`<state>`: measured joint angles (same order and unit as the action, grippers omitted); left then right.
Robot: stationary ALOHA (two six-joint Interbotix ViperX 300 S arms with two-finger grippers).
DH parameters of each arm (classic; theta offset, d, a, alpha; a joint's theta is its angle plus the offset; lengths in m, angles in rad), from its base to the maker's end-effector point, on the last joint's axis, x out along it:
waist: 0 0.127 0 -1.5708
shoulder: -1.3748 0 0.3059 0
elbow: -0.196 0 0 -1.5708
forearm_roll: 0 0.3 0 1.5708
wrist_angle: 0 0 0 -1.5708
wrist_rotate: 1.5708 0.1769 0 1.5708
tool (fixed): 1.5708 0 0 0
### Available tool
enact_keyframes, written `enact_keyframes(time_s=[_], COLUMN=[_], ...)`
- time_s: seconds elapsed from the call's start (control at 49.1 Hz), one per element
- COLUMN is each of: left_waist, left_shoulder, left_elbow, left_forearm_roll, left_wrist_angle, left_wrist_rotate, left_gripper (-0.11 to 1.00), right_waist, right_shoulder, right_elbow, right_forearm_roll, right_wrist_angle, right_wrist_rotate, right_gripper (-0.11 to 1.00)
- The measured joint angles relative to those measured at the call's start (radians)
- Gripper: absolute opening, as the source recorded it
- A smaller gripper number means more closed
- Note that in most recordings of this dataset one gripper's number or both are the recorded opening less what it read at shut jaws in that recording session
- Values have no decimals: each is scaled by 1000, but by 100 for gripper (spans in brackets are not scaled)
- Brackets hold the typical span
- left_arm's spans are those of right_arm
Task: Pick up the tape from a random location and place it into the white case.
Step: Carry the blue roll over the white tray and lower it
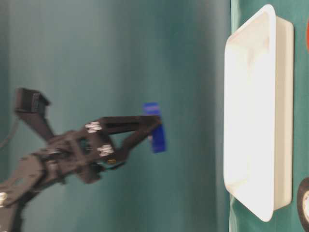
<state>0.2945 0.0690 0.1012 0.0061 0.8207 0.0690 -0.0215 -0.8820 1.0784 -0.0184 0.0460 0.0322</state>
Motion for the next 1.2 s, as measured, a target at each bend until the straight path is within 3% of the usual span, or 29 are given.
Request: enact_keyframes(time_s=[0.509, 0.753, 1.201], left_waist=[38, 40, 38], left_shoulder=[143, 215, 225], left_elbow=[186, 186, 173], left_forearm_roll=[0, 0, -3], left_wrist_angle=[-291, -328, -353], left_wrist_rotate=[-6, -9, -8], left_gripper=[23, 23, 23], right_waist=[-2, -2, -2], right_shoulder=[28, 34, 35], right_elbow=[0, 0, 0], right_forearm_roll=[0, 0, 0], right_wrist_angle=[-2, -2, -2], right_wrist_rotate=[0, 0, 0], right_gripper=[92, 92, 92])
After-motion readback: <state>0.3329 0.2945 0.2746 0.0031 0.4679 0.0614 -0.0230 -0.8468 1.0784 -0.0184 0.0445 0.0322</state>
